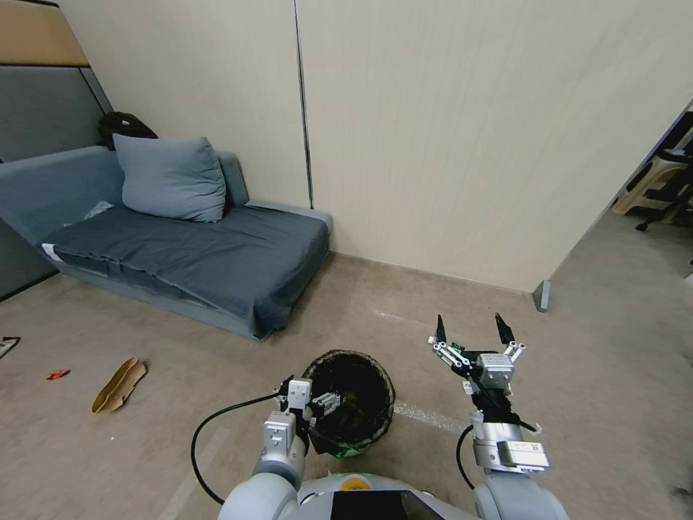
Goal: Pick up the trash bin, then pick up the garbage from the floor and place it into the trash bin.
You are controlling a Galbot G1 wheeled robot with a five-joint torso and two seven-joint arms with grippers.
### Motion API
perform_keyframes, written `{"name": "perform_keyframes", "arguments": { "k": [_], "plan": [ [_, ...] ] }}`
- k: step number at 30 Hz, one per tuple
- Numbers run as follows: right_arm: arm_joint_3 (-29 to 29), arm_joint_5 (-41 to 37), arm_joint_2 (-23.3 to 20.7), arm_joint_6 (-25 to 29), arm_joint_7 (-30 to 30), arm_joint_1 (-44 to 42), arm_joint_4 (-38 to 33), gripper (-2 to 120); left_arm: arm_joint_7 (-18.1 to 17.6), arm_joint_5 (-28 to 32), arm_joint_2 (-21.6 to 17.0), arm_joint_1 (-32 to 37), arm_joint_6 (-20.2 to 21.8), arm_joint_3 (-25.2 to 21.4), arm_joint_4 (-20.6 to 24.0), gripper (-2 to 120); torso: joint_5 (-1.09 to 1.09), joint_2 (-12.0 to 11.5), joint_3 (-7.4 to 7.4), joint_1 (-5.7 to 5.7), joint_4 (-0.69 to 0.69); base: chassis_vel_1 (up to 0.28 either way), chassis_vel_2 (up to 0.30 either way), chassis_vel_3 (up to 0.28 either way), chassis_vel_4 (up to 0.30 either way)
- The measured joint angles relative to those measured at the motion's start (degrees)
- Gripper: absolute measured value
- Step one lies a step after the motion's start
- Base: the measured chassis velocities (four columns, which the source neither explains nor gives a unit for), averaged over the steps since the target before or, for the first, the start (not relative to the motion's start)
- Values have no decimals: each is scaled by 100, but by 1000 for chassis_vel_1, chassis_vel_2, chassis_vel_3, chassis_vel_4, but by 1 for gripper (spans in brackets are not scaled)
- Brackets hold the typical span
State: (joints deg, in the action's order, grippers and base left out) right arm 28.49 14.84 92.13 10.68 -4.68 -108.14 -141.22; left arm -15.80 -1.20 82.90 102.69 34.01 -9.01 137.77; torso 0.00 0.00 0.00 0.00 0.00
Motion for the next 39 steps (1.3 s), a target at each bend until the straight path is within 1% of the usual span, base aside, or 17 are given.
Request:
{"name": "perform_keyframes", "arguments": {
  "k": [9,20,21,31,39],
  "plan": [
    [0,0,0,0,0,0,0,100,-4,43,16,-90,-41,-156,-243,99,0,0,0,0,0,0,0,0,0],
    [0,0,0,0,0,0,0,100,17,128,67,-232,-45,-298,-423,99,0,0,0,0,0,0,0,0,0],
    [0,0,0,0,0,0,0,100,38,169,80,-282,-45,-349,-519,99,0,0,0,0,0,0,0,0,0],
    [0,0,0,0,0,0,0,100,85,251,133,-447,-36,-435,-837,98,0,0,0,0,0,0,0,0,0],
    [0,0,0,0,0,0,0,100,143,325,173,-603,-35,-485,-1227,97,0,0,0,0,0,0,0,0,0]
  ]
}}
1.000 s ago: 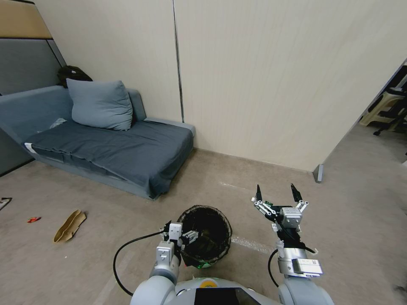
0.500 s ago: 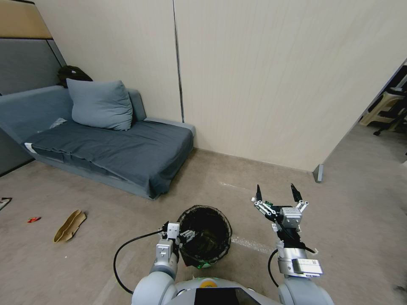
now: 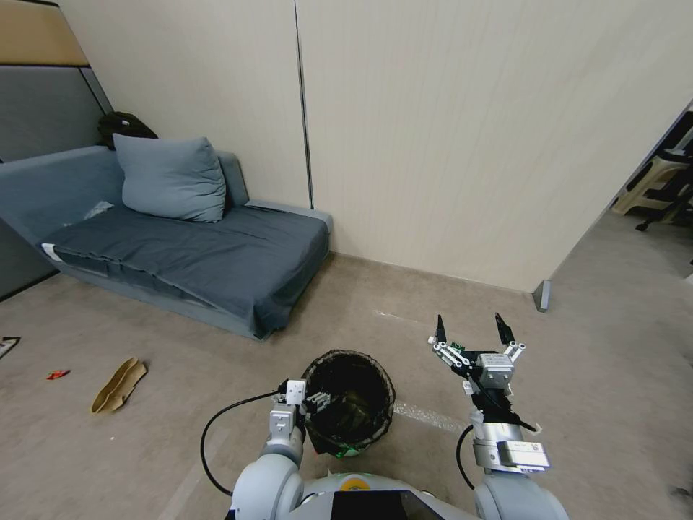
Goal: Pick up the trash bin, then pick up the garbage from the floor and place it into the trash bin.
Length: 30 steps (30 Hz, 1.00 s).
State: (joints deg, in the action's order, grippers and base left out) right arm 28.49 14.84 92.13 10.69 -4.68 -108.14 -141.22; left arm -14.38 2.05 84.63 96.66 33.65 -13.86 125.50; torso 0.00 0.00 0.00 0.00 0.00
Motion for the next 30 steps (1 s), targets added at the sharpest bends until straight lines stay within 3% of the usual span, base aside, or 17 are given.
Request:
{"name": "perform_keyframes", "arguments": {
  "k": [14,30],
  "plan": [
    [0,0,0,0,0,0,-1,100,23,12,34,-68,-22,56,-316,92,0,0,0,0,0,0,0,0,0],
    [0,0,0,0,0,0,0,100,-103,128,49,-113,-148,73,-574,36,3,1,-1,0,-2,0,0,0,0]
  ]
}}
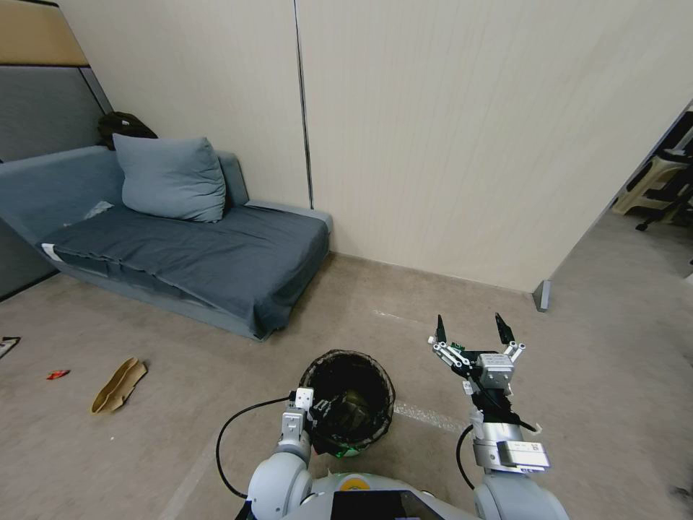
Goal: Pick up the trash bin, then pick up the garbage from the floor and place it into the trash bin.
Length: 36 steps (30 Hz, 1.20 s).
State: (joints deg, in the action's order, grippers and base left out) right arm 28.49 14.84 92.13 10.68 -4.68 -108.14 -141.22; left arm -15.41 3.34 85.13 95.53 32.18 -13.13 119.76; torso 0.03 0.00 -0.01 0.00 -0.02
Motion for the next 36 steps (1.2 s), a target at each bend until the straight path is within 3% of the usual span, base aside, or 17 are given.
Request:
{"name": "perform_keyframes", "arguments": {
  "k": [3,9,25,30,36],
  "plan": [
    [0,0,0,0,0,0,0,100,-44,99,1,-21,-8,-13,-55,22,2,0,0,0,-2,0,0,0,0],
    [0,0,0,0,0,0,0,100,-95,159,12,-37,-61,-21,-166,8,0,2,-1,1,0,0,0,0,0],
    [0,0,0,0,0,0,0,100,-100,96,14,3,-181,-24,-147,8,-8,1,2,0,3,0,0,0,0],
    [0,0,0,0,0,0,0,100,-146,52,17,51,-198,-54,164,6,-14,-1,4,-1,5,0,0,0,0],
    [0,0,0,0,0,0,0,100,-274,-111,-32,84,-252,-104,800,1,-3,-1,3,-1,1,0,0,0,0]
  ]
}}
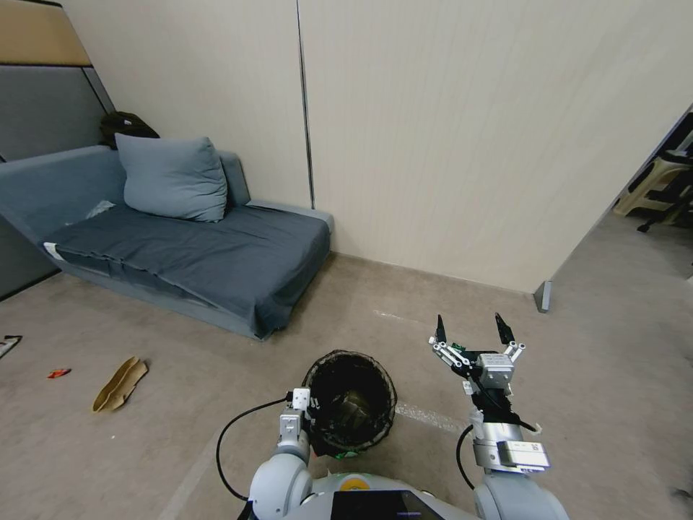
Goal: Pick up the trash bin, then pick up the garbage from the floor and place it into the trash bin.
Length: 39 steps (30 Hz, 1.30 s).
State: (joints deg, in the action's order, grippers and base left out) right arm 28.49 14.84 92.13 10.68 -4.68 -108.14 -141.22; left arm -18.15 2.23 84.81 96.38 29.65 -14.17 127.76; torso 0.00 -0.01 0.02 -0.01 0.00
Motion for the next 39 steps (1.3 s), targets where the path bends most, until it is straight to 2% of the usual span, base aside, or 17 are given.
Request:
{"name": "perform_keyframes", "arguments": {
  "k": [16,29,31,33,39],
  "plan": [
    [-1,0,0,0,0,0,0,100,-69,-267,-125,100,-85,70,1099,1,0,0,-1,0,1,0,0,0,0],
    [-14,64,0,56,-34,0,29,100,-53,-408,-157,133,-233,45,1307,1,0,0,-1,0,0,0,0,0,0],
    [-146,528,0,527,-305,2,242,100,-48,-435,-156,133,-234,59,1334,1,2,0,-1,0,0,0,0,0,0],
    [-182,673,0,676,-389,3,302,100,-45,-462,-155,137,-234,60,1336,1,0,0,-1,0,0,0,0,0,0],
    [-191,710,0,712,-413,5,318,100,-45,-484,-150,144,-234,60,1353,1,1,0,-2,1,0,0,0,0,0]
  ]
}}
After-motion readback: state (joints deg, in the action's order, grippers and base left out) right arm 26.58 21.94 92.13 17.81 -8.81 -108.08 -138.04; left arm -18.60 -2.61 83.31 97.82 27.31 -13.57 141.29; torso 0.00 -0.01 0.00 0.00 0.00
